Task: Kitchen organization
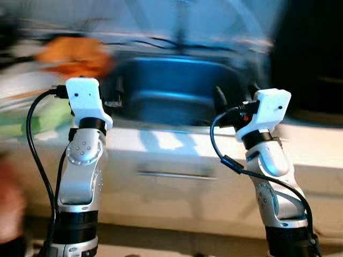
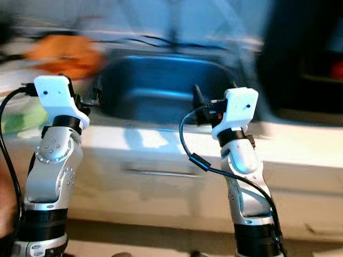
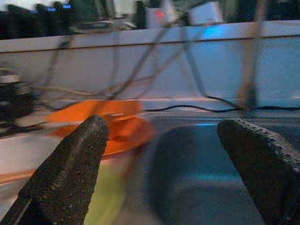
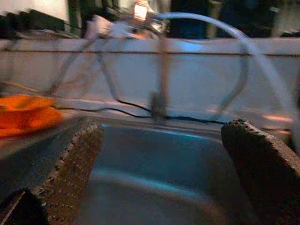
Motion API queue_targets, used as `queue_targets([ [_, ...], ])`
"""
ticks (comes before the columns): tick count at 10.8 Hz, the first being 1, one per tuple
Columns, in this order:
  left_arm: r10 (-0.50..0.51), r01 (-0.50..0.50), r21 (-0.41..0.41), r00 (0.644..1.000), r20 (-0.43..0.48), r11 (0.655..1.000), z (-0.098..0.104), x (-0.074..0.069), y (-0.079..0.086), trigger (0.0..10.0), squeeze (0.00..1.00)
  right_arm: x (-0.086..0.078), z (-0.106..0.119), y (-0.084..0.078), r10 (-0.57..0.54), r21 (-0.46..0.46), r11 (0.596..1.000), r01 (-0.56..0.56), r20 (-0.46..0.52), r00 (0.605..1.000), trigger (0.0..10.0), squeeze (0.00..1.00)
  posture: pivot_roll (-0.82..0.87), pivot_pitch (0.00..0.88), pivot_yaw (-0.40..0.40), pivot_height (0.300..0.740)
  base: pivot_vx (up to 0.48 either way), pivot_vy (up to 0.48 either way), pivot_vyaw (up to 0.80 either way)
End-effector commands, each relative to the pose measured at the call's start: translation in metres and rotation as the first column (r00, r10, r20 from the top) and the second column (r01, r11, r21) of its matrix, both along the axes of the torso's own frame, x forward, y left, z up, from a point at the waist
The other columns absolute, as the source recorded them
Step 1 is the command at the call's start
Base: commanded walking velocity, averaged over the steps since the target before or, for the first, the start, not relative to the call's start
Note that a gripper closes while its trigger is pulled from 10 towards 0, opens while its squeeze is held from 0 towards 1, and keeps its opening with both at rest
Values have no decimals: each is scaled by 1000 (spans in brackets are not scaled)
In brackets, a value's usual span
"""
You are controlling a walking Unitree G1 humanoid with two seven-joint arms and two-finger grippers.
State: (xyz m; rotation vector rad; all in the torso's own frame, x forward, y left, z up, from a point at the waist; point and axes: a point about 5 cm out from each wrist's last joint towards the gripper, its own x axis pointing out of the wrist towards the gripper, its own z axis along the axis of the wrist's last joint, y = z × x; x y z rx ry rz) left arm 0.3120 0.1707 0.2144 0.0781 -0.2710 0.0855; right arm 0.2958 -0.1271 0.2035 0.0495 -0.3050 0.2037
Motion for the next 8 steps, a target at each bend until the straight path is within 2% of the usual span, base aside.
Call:
queue_targets([
  [1, -2, 2, -3, 1000, -21, 1000, -3, 0, 1, 10000, 0, -1, 5, 4, 14, 2, 1000, -14, 14, 1000, 10000, 0, -12, 55, -11, 740, 0, 480, 0],
  [2, -2, 2, -1, 1000, -25, 1000, -4, -1, 1, 10000, 0, -1, 5, 4, 13, 1, 1000, -13, 14, 1000, 10000, 0, -14, 55, -11, 740, 0, 480, 0],
  [3, -16, 16, 35, 1000, -17, 999, -2, -2, -1, 10000, 0, -1, 5, 4, 11, -1, 1000, -11, 15, 1000, 10000, 0, -14, 55, -11, 740, 0, 0, 0],
  [4, -74, 75, 41, 997, -16, 996, -2, -2, -7, 10000, 0, -1, 5, 3, 2, -6, 1000, -2, 17, 1000, 10000, 0, -13, 55, -11, 740, 0, 0, 0],
  [5, -97, 98, 47, 995, -20, 994, -1, -3, -10, 10000, 0, -1, 6, 3, -9, -15, 1000, 10, 19, 1000, 10000, 0, -14, 55, -9, 740, 0, 0, -513],
  [6, -100, 101, 38, 995, -18, 994, -1, -2, -11, 10000, 0, -1, 5, 2, -15, -16, 1000, 15, 13, 1000, 10000, 0, -15, 55, -10, 740, 0, 0, -800],
  [8, -104, 104, 30, 995, -12, 994, 0, -2, -11, 10000, 0, -1, 5, 3, -6, -17, 1000, 6, 21, 1000, 10000, 0, -15, 55, -13, 740, 0, 0, 0],
])
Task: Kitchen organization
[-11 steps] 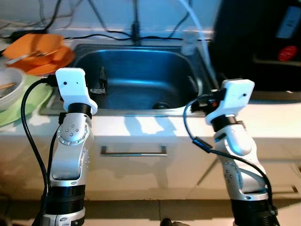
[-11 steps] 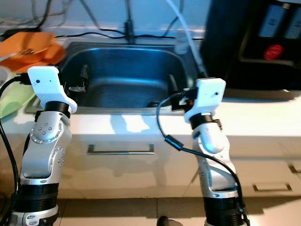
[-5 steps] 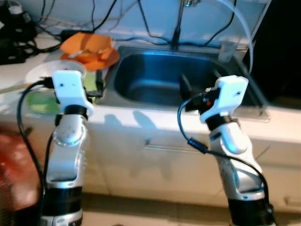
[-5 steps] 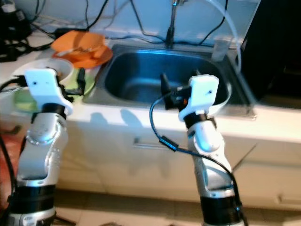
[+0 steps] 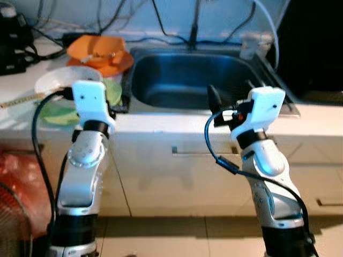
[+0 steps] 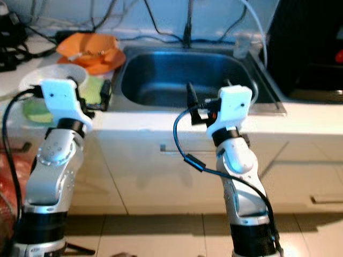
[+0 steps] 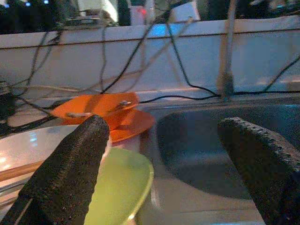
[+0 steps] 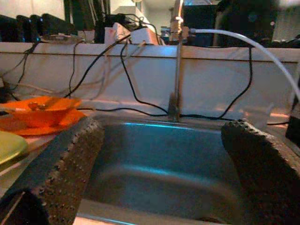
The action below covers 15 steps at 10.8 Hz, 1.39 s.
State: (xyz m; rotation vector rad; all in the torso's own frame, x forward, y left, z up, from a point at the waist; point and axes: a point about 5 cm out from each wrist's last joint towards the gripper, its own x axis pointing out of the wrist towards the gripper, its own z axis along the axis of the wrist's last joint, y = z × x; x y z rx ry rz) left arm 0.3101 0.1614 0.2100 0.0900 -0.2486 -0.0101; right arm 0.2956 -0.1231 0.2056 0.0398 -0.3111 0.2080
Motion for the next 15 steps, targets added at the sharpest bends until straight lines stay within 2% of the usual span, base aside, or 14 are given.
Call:
queue_targets([
  [1, -13, 13, 5, 1000, 17, 1000, 4, 0, -2, 10000, 0, -1, 3, -1, -6, -8, 1000, 6, 15, 1000, 10000, 0, -13, 54, -14, 740, 0, 0, 0],
  [5, -22, 22, 22, 999, 26, 1000, 6, 0, -6, 10000, 0, -1, 4, 3, 13, -18, 1000, -13, 25, 1000, 10000, 0, -13, 44, -17, 740, 0, -61, 0],
  [12, -26, 25, 31, 999, 32, 999, 8, 2, -11, 10000, 0, -1, 8, 10, 39, -40, 999, -37, 50, 998, 10000, 0, -14, 46, -18, 740, 442, 0, 0],
  [15, -36, 35, 13, 997, 62, 999, 10, 0, -14, 10000, 0, -3, 8, 11, 40, -43, 998, -38, 51, 998, 10000, 0, -15, 51, -18, 740, 106, 0, 0],
])
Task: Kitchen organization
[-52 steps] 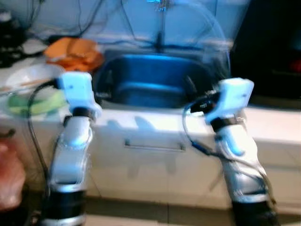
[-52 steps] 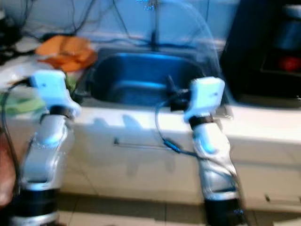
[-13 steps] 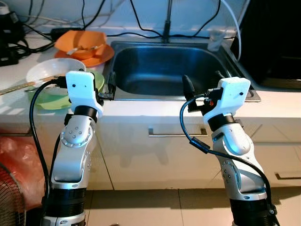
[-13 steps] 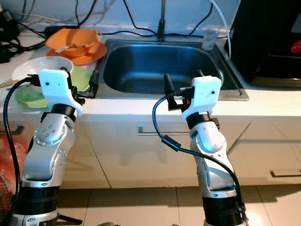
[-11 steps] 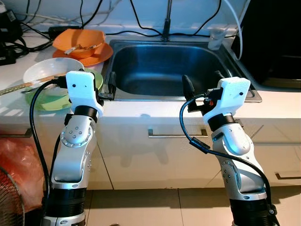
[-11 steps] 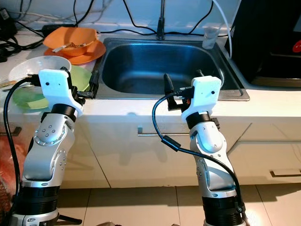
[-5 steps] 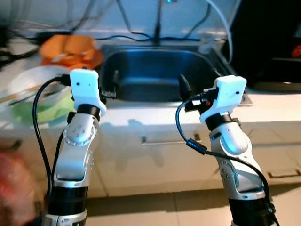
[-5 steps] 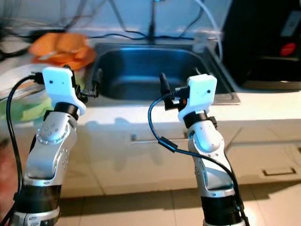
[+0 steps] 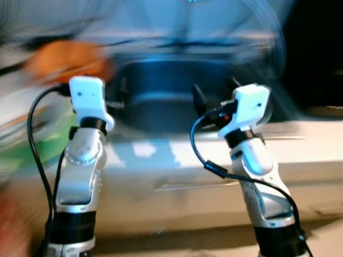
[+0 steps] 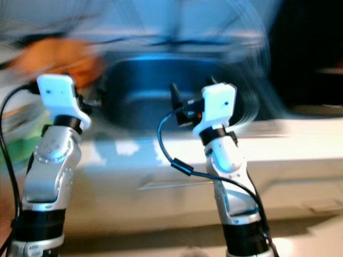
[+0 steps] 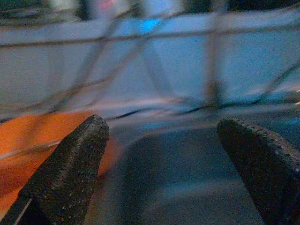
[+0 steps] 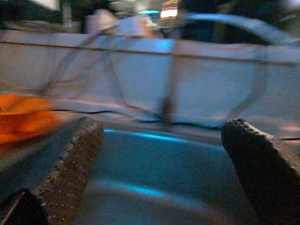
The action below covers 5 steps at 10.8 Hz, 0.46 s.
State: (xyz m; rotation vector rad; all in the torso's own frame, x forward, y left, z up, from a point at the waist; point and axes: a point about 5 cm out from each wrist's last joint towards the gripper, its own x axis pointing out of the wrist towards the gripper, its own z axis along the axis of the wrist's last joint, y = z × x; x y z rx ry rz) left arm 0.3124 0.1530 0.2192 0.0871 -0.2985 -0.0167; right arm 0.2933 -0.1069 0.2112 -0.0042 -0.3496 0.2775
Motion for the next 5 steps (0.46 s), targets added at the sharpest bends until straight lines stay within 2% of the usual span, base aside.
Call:
queue_targets([
  [1, -27, 27, 9, 1000, 14, 1000, 1, -3, -6, 10000, 0, -1, 2, -5, -22, 7, 1000, 22, 7, 1000, 10000, 0, -15, 52, -18, 740, 0, 0, 0],
  [5, -30, 30, 14, 999, 18, 999, 1, -3, -9, 10000, 0, -1, 2, -4, -22, 3, 1000, 22, 11, 1000, 10000, 0, -18, 54, -15, 740, 0, 0, 0],
])
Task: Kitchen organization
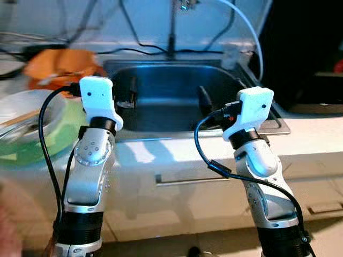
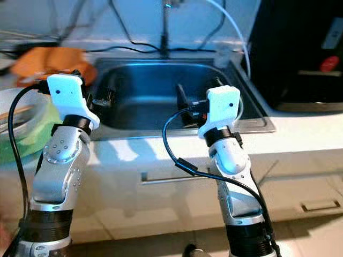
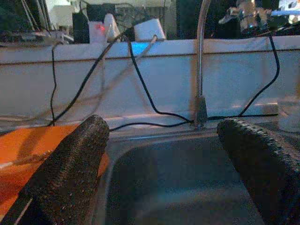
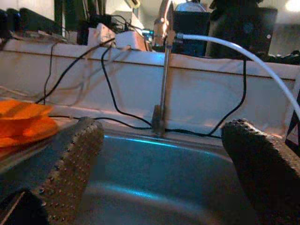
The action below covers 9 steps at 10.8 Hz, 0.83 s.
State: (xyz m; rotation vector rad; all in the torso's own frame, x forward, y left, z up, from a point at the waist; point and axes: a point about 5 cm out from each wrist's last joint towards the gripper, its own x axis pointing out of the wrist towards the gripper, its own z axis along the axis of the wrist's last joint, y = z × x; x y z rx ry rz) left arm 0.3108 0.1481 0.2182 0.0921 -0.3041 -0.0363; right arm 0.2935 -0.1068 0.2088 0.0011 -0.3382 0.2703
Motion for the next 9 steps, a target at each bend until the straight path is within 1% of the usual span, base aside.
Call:
queue_targets([
  [1, -12, 12, 13, 1000, 14, 1000, 3, -1, -4, 10000, 0, -1, 5, -5, -18, -2, 1000, 18, 22, 1000, 10000, 0, -18, 52, -15, 740, 0, -277, 0],
  [4, 0, 0, 6, 1000, 4, 1000, 1, -1, -2, 10000, 0, -1, 5, -4, -17, -3, 1000, 17, 23, 1000, 10000, 0, -17, 54, -16, 740, 0, -429, 0],
  [5, 0, 1, -28, 1000, 20, 1000, 3, -1, -1, 10000, 0, -1, 4, -4, -14, -3, 1000, 14, 21, 1000, 10000, 0, -17, 53, -17, 740, 0, 0, 0],
  [9, 7, -7, -36, 1000, 9, 999, 1, 0, 0, 10000, 0, -1, 4, -3, -6, -14, 1000, 6, 20, 1000, 10000, 0, -17, 50, -18, 740, 0, 0, 0],
])
